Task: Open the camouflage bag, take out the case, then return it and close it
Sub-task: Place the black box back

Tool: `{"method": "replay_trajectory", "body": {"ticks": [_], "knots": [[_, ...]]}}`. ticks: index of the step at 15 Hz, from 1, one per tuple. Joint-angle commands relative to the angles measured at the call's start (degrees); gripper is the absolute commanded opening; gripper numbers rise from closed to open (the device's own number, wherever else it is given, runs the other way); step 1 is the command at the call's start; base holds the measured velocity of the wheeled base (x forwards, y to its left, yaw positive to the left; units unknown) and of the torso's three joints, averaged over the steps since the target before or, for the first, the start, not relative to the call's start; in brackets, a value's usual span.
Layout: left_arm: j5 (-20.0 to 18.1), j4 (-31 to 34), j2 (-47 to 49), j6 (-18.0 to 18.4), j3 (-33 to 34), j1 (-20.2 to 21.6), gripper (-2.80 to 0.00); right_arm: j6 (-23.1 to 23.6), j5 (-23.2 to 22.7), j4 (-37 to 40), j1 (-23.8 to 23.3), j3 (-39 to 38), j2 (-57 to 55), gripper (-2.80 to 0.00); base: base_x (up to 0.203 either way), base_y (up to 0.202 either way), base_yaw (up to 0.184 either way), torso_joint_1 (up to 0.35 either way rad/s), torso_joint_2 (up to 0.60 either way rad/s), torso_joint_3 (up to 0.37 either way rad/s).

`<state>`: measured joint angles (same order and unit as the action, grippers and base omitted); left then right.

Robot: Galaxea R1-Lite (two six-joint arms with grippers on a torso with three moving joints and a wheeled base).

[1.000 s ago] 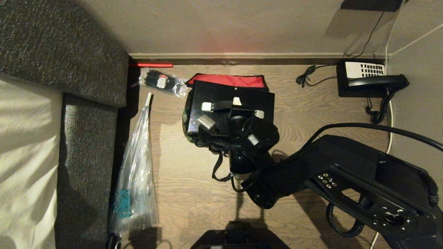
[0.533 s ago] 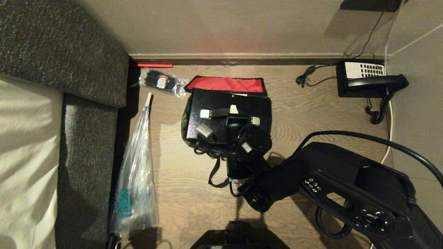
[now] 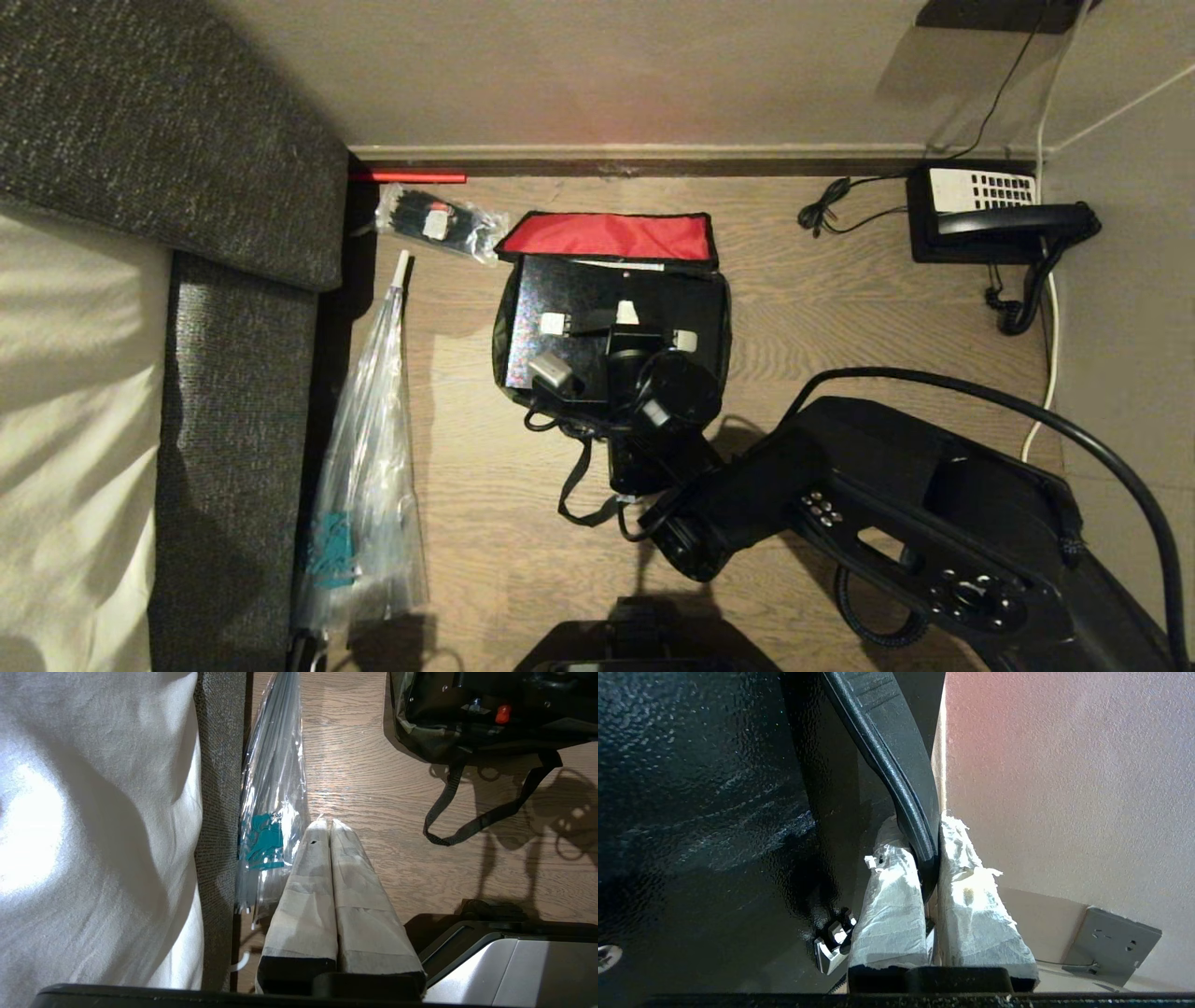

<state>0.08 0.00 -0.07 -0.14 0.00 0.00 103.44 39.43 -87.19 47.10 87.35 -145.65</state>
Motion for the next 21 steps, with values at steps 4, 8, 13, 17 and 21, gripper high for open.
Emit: {"method": "replay_trajectory", "body": {"ticks": [4, 8, 13, 17, 21], "knots": [[0.01, -0.02, 0.07, -0.04, 0.00, 0.00, -2.80, 0.45, 0.21, -0.48, 0.00, 0.02, -0.94, -2.80, 0.000, 0.000, 0.000, 0.000, 0.00, 0.000], [0.01, -0.01, 0.07, -0.04, 0.00, 0.00, -2.80, 0.45, 0.30, -0.48, -0.43, 0.19, -0.27, -2.80, 0.000, 0.000, 0.000, 0.000, 0.00, 0.000], [0.01, 0.00, 0.07, -0.04, 0.01, 0.00, -2.80, 0.45, 1.06, -0.48, -0.75, 0.61, 2.73, -2.80, 0.000, 0.000, 0.000, 0.000, 0.00, 0.000], [0.01, 0.00, 0.07, -0.04, 0.00, 0.00, -2.80, 0.47, 3.09, -0.48, -0.70, -3.48, 8.08, -2.80, 0.000, 0.000, 0.000, 0.000, 0.00, 0.000], [0.01, -0.02, 0.07, -0.04, 0.00, 0.00, -2.80, 0.44, 3.29, -0.48, -0.53, -3.94, 11.29, -2.80, 0.000, 0.000, 0.000, 0.000, 0.00, 0.000]]}}
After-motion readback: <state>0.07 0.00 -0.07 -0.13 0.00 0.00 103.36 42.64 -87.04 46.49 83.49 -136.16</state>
